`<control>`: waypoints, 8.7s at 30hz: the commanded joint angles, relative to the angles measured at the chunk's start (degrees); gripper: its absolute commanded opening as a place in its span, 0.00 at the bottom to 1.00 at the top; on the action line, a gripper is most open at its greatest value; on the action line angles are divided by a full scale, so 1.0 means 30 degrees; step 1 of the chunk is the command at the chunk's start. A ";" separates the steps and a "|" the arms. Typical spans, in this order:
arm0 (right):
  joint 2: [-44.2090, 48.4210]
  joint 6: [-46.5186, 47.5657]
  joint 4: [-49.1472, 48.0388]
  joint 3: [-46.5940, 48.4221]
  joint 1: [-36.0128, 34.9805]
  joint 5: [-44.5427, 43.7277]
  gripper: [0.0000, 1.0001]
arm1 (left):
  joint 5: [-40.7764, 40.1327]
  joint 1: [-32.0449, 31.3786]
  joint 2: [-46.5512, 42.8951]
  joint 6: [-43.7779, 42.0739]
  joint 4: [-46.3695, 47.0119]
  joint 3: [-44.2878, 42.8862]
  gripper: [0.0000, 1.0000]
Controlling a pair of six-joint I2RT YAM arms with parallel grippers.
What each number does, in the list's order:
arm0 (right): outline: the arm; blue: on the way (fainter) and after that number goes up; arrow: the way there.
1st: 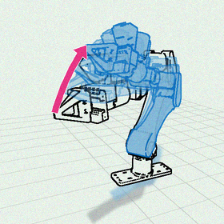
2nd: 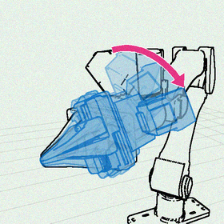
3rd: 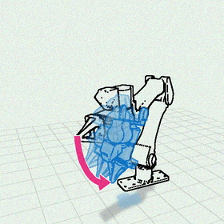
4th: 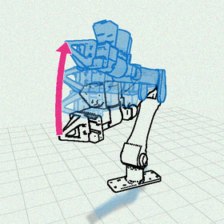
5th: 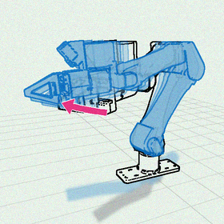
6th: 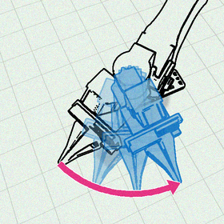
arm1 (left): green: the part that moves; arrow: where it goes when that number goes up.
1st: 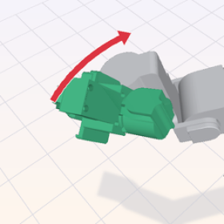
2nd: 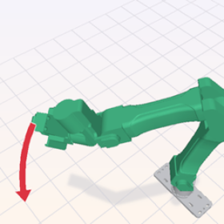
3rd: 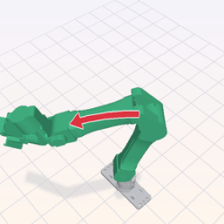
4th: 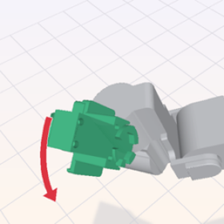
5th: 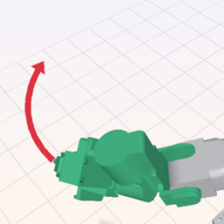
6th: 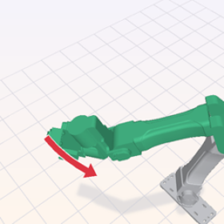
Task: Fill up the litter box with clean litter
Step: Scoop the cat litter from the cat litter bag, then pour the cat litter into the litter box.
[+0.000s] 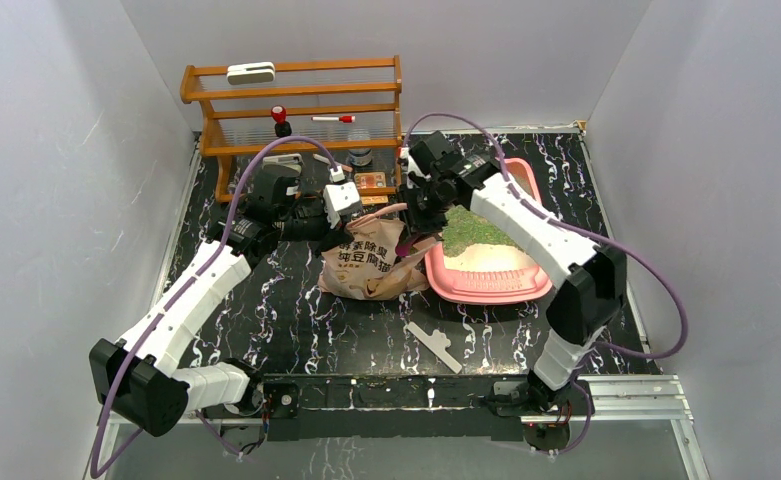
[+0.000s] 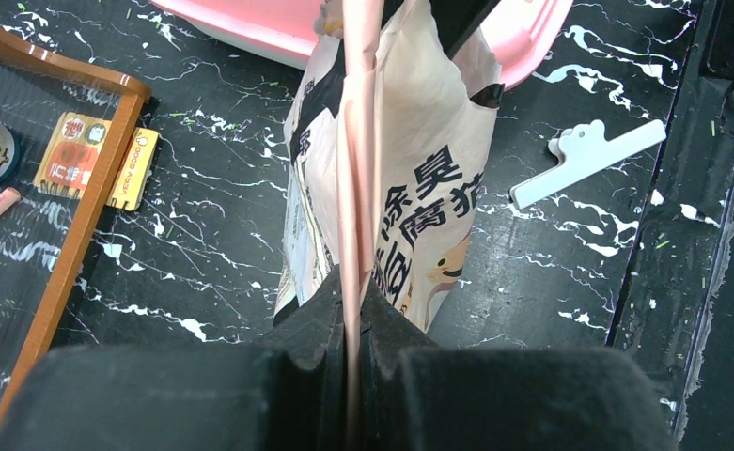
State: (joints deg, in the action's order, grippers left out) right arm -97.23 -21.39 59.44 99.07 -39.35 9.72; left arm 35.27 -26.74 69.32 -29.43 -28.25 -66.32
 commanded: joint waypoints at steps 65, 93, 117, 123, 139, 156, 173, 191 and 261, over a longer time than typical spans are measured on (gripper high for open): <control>0.6570 -1.0289 -1.9859 -1.5620 1.0917 1.9840 0.00 | 0.1020 -0.0022 -0.0797 0.1019 0.0859 -0.0449 0.00; 0.5743 -0.4497 -1.1476 -1.0644 0.9696 1.5924 0.00 | 0.0957 -0.0022 -0.1141 0.1490 0.1325 -0.0308 0.00; 0.6012 -0.4881 -1.1937 -1.0531 0.8871 1.5974 0.00 | 0.0595 -0.0022 -0.1472 0.1710 0.1348 0.0032 0.00; 0.6316 -0.6108 -1.3582 -1.1881 0.9271 1.7448 0.00 | 0.0798 -0.0022 -0.1271 0.1726 0.1199 -0.0193 0.00; 0.7600 -1.4337 -2.4125 -1.7262 1.2920 2.2104 0.00 | 0.0834 -0.0022 -0.1281 0.1585 0.1165 -0.0432 0.00; 0.7669 -1.2896 -2.3369 -1.8432 1.3865 2.1899 0.00 | 0.0976 -0.0029 -0.1174 0.1630 0.1318 -0.0494 0.00; 0.8591 -1.0762 -2.0422 -1.8001 1.5742 2.2264 0.00 | 0.0924 -0.0022 -0.1195 0.1825 0.1653 -0.0232 0.00; 0.9382 -1.2191 -2.1874 -1.7905 1.7524 2.2714 0.00 | 0.0846 -0.0025 -0.0991 0.1813 0.1975 -0.0150 0.00; 1.2575 -0.5260 -1.3673 -1.6458 2.1166 0.8290 0.00 | 0.0783 -0.0022 -0.2291 0.0790 -0.0736 -0.0316 0.00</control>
State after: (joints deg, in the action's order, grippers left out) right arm -63.66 -38.26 17.08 50.85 24.23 37.85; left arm 35.11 -26.72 66.46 -25.85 -29.17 -65.23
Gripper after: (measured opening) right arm 0.348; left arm 0.018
